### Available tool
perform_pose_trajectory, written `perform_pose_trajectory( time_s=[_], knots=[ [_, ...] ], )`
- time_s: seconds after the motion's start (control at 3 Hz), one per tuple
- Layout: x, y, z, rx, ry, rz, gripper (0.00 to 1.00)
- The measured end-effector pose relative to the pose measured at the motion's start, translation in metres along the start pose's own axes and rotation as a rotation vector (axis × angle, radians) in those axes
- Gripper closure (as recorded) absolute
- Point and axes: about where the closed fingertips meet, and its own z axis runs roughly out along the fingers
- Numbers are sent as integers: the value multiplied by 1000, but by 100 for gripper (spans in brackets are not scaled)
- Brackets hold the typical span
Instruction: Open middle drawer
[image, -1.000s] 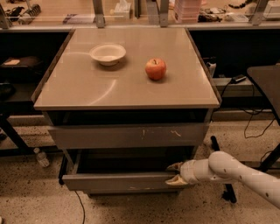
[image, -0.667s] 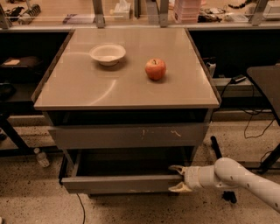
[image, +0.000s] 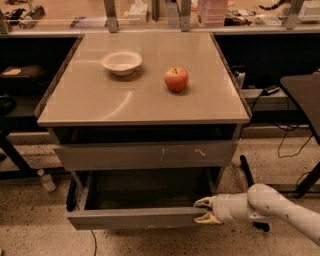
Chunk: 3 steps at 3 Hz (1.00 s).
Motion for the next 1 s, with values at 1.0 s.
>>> perform_pose_trajectory(
  time_s=[1.0],
  knots=[
    [-6, 24, -9, -27, -10, -37, 81]
  ],
)
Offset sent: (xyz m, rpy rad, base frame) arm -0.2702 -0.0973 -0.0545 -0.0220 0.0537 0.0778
